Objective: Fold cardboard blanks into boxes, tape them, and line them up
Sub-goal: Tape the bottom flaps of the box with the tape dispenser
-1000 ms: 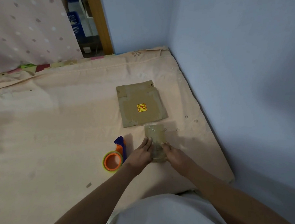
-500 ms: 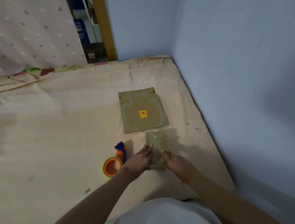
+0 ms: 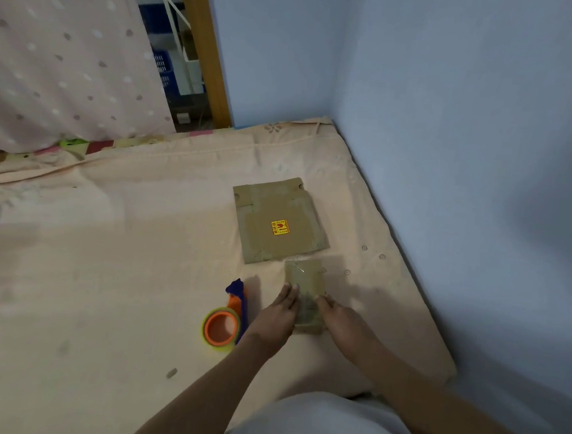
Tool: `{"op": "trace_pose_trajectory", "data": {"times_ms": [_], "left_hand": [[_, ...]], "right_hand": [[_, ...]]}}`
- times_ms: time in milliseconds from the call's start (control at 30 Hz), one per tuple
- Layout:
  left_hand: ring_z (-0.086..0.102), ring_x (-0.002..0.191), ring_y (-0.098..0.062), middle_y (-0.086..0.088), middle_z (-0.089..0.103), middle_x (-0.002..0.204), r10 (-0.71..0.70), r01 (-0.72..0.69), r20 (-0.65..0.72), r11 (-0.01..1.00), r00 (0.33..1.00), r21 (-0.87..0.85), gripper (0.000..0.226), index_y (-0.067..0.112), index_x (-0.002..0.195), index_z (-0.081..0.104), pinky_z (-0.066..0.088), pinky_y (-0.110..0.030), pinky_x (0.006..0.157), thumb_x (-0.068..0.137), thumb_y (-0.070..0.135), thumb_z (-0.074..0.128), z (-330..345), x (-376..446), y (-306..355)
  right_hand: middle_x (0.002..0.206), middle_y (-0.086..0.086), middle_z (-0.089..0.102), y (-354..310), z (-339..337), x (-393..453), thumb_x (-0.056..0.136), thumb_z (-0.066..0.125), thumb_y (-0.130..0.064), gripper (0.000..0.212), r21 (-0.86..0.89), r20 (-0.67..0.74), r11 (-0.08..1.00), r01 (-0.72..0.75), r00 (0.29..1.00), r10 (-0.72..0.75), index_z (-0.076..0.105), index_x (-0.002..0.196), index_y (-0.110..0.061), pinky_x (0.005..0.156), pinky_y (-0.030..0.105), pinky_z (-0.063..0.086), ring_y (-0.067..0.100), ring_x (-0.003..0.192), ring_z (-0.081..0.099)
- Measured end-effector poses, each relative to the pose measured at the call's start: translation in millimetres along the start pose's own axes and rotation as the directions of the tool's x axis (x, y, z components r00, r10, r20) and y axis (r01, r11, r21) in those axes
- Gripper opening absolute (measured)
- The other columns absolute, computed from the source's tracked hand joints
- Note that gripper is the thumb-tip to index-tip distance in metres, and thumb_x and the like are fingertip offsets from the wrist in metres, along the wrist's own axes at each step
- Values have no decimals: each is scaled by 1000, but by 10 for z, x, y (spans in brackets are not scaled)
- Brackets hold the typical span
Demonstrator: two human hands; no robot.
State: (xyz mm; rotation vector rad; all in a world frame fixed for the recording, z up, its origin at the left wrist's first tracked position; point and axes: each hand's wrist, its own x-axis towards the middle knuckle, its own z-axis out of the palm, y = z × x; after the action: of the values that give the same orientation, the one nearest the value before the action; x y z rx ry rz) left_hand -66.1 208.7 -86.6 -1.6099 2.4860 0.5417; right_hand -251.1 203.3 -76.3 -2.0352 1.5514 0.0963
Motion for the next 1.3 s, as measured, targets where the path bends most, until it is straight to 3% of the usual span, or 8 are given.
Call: {"op": "trace_pose_trajectory", "data": {"times_ms": [167, 367, 533, 700, 833, 1067, 1200, 1300], "left_hand": [[-7, 153, -26, -9, -5, 166, 41, -40, 23, 998, 999, -43, 85, 7, 158, 6, -2, -34, 122, 98, 40, 56, -69, -51, -44], [30, 141, -26, -5, 44, 150, 47, -52, -89, 997, 995, -48, 40, 15, 140, 51, 26, -36, 116, 100, 20, 48, -252, 106, -110], [48, 120, -21, -1, 64, 117, 22, -33, -113, 994, 993, -100, 19, 18, 110, 65, 39, -35, 104, 97, 21, 51, -432, 341, -70], [53, 118, -24, -5, 63, 120, 21, -35, -124, 994, 992, -108, 24, 15, 115, 64, 44, -35, 102, 93, 14, 56, -497, 574, -71], [21, 147, -31, -3, 29, 160, 0, 0, 0, 996, 1000, -94, 61, 19, 151, 33, 18, -46, 121, 95, 21, 58, -468, 665, -120], [18, 146, -36, -7, 24, 160, -32, 42, 76, 990, 997, -136, 69, 35, 153, 26, 16, -55, 120, 94, 40, 62, -455, 754, -287], [34, 135, -31, -6, 41, 146, -16, 39, 95, 969, 995, -245, 64, 35, 150, 31, 30, -48, 114, 94, 38, 62, -460, 742, -330], [39, 128, -30, -7, 46, 137, -19, 41, 90, 968, 996, -248, 64, 35, 148, 33, 37, -47, 108, 92, 39, 63, -453, 742, -339]], "right_hand": [[116, 8, 61, -130, -38, -104, 100, 37, -27, 21, 244, -28, 970, -20, 999, 28, 46, 118, -19, 91, 42, 51, 24, 102, 60], [128, 15, 62, -116, 67, -170, 90, 64, -11, 76, 314, -30, 940, -131, 989, 148, 25, 155, -18, 89, 30, 48, 29, 109, 62], [118, 10, 63, -150, 212, -205, 94, 61, -16, 41, 697, 10, 616, -367, 864, 503, 46, 131, -12, 78, 28, 43, 26, 101, 59], [89, 13, 71, -116, 317, -203, 90, 60, -1, 7, 839, 25, 399, -369, 760, 650, 67, 91, -5, 68, 31, 54, 28, 79, 66], [70, 11, 71, 21, 463, -178, 87, 57, 4, 29, 887, 90, 263, -379, 701, 708, 67, 63, -7, 66, 36, 53, 35, 75, 69], [87, 25, 59, -124, 539, -55, 105, 29, 1, 30, 874, 436, -94, -477, 684, 585, 53, 89, 8, 70, 41, 50, 39, 81, 64], [93, 26, 63, -293, 504, -24, 105, 37, -2, 22, 875, 453, -134, -466, 687, 568, 53, 113, 10, 70, 41, 54, 39, 83, 66], [86, 27, 68, -297, 491, -9, 98, 55, 0, 11, 916, 340, -47, -398, 711, 615, 62, 94, 8, 74, 45, 61, 36, 75, 71]]}}
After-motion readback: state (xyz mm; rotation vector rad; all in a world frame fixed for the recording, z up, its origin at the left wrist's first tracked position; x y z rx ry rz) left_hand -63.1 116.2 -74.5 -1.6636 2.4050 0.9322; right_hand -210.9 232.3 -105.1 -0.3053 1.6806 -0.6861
